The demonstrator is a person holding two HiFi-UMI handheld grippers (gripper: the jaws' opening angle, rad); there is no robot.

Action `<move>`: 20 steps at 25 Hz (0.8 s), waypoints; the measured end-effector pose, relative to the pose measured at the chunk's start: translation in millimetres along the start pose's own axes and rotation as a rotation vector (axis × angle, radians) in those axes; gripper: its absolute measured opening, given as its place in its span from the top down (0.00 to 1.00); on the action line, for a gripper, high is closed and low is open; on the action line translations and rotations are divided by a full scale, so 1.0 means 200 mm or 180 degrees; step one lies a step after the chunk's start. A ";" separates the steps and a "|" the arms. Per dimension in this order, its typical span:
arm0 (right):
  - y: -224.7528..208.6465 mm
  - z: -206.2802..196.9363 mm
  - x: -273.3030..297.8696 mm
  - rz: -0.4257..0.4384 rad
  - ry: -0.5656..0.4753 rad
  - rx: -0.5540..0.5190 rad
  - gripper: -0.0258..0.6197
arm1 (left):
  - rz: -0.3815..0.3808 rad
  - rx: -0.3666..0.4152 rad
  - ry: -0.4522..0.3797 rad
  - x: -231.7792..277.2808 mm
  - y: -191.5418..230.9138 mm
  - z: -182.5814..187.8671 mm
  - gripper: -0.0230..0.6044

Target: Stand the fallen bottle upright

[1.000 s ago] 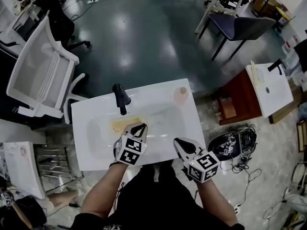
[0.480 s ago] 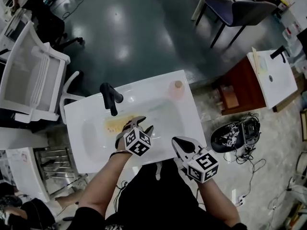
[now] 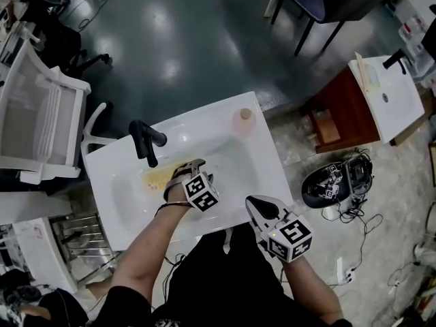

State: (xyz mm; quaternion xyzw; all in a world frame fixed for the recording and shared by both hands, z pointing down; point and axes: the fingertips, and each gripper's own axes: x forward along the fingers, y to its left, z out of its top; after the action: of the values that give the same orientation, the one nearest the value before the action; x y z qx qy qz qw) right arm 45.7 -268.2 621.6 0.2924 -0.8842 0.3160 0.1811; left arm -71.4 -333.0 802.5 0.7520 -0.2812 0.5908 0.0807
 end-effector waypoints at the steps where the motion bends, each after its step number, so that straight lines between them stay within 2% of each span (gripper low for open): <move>1: -0.01 0.00 -0.01 -0.0014 -0.0013 0.0013 0.94 | -0.0013 0.0052 0.0011 0.01 0.00 0.01 0.62; 11: -0.09 -0.01 -0.10 -0.0208 -0.0139 0.0165 0.94 | -0.0171 0.0390 0.0126 0.13 -0.01 0.09 0.63; 15: -0.13 -0.03 -0.16 -0.0306 -0.0187 0.0242 0.94 | -0.0246 0.0487 0.0294 0.19 -0.03 0.07 0.64; 20: -0.19 -0.05 -0.22 -0.0398 -0.0227 0.0320 0.94 | -0.0224 0.0544 0.0465 0.24 -0.03 0.06 0.67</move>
State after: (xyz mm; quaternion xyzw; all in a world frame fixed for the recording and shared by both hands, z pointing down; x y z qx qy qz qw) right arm 104.7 -267.4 623.0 0.3668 -0.8532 0.3375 0.1539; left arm -51.3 -349.3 844.2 0.7205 -0.1965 0.6626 0.0572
